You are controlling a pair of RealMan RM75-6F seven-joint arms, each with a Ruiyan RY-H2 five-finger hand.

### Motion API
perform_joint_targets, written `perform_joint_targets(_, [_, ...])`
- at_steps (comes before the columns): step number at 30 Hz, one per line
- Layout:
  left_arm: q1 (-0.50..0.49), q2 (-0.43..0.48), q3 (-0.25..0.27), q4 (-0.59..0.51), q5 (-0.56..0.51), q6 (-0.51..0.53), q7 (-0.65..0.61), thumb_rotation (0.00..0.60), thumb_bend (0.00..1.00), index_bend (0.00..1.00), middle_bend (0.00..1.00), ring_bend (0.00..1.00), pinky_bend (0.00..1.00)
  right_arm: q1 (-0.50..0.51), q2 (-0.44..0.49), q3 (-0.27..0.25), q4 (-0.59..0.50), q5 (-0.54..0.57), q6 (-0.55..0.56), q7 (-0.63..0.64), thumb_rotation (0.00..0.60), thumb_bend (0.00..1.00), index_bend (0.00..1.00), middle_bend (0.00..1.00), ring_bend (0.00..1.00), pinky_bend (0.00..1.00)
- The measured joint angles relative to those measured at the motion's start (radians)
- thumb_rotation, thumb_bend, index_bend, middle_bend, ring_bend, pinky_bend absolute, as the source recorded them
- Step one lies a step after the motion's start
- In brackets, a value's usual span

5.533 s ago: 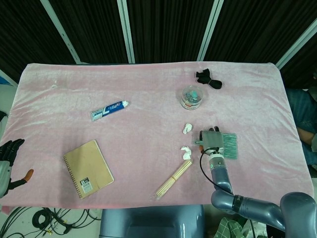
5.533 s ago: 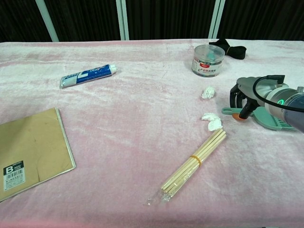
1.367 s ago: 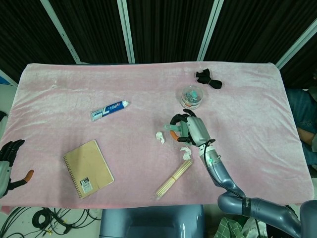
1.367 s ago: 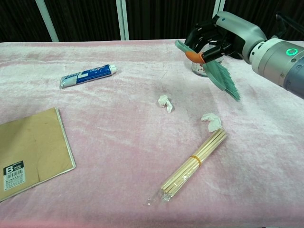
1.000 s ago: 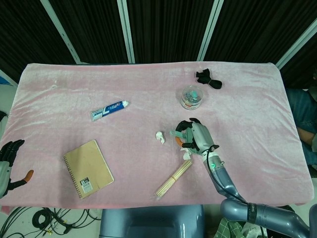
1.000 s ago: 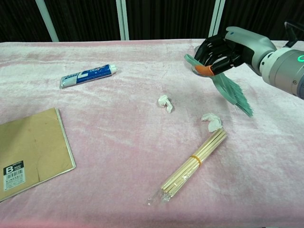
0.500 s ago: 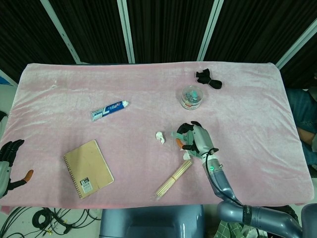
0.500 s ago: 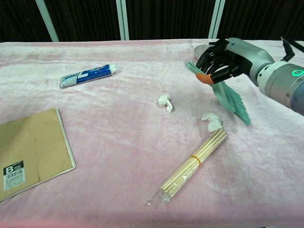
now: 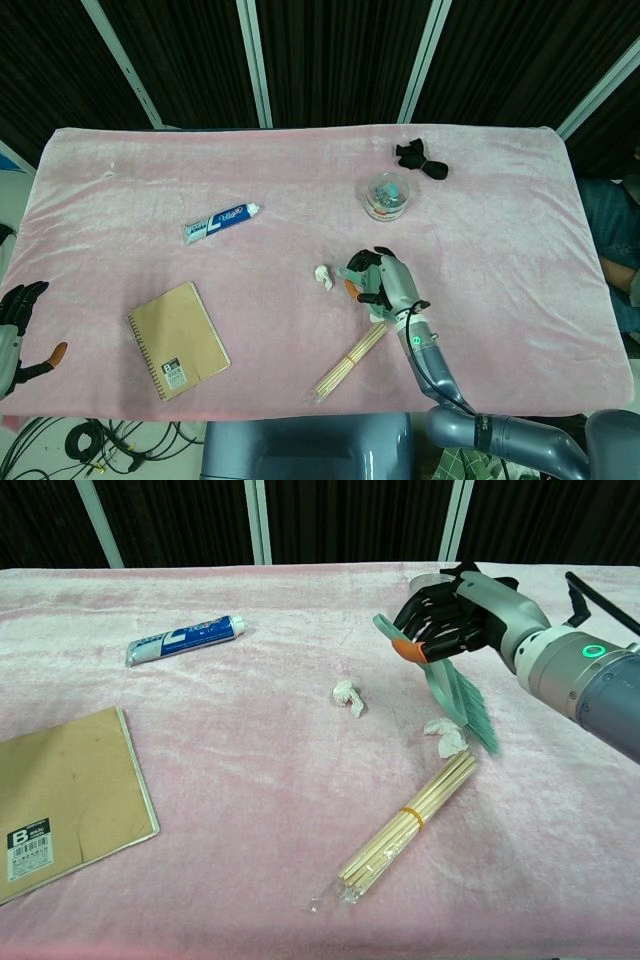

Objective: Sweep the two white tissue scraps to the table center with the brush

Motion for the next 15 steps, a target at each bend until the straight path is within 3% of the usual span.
perform_joint_targets(15, [0.0,0.001,0.0,-0.001,-0.001,-0.002,-0.001,0.6,0.3,0.08,0.09,0.0,0.19,0.006,-0.099,0.043,0.103,-0.101,0.005,0.268,0.6,0.43,0.83,0.73,0.42,0.13])
